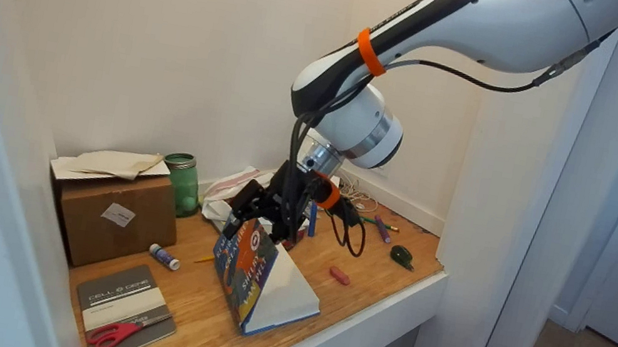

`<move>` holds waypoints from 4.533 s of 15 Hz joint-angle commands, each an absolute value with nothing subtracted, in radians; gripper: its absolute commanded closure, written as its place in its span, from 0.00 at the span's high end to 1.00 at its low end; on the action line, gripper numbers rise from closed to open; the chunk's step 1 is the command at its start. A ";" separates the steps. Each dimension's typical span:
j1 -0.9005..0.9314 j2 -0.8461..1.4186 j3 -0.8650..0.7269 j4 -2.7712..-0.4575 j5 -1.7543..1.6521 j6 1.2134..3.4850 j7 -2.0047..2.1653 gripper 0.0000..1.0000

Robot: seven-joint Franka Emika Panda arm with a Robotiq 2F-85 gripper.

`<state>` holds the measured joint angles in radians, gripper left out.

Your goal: Move the purple object to the right, open the book, put the purple object inside then close the book

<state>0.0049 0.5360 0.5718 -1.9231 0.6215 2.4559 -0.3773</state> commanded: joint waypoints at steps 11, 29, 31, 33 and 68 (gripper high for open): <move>0.118 0.636 0.533 -1.769 0.710 2.302 -0.489 1.00; 0.106 0.668 0.485 -1.651 0.727 2.243 -0.508 1.00; 0.106 0.675 0.495 -1.636 0.749 2.231 -0.527 1.00; 0.118 0.680 0.496 -1.622 0.758 2.221 -0.547 1.00; 0.246 0.799 0.374 -1.468 0.364 2.242 -0.480 1.00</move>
